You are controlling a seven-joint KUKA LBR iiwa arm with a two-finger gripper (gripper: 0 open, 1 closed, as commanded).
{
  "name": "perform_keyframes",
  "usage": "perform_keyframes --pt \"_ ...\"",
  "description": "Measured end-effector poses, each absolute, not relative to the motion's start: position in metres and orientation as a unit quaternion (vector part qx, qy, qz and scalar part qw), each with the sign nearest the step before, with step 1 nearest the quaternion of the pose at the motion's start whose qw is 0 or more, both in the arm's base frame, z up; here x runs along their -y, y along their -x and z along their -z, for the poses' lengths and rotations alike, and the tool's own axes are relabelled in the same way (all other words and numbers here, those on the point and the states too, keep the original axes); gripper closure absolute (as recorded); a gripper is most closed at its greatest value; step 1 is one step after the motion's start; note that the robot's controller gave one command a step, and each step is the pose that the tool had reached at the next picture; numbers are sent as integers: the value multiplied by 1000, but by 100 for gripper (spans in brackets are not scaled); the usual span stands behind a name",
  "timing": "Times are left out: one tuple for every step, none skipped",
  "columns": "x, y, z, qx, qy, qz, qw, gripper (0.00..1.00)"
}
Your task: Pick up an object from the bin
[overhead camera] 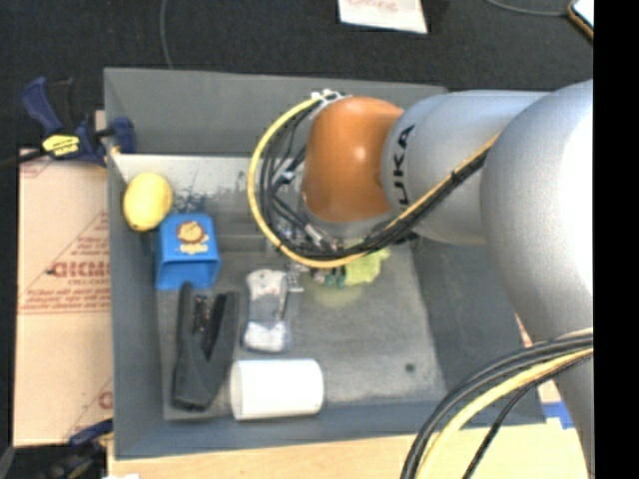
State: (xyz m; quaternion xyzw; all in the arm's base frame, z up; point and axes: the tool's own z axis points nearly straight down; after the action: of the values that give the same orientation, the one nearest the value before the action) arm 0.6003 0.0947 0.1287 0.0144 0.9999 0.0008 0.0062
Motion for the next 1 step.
perform_keyframes --pt "-83 -608 -71 -999 37 0 5 0"
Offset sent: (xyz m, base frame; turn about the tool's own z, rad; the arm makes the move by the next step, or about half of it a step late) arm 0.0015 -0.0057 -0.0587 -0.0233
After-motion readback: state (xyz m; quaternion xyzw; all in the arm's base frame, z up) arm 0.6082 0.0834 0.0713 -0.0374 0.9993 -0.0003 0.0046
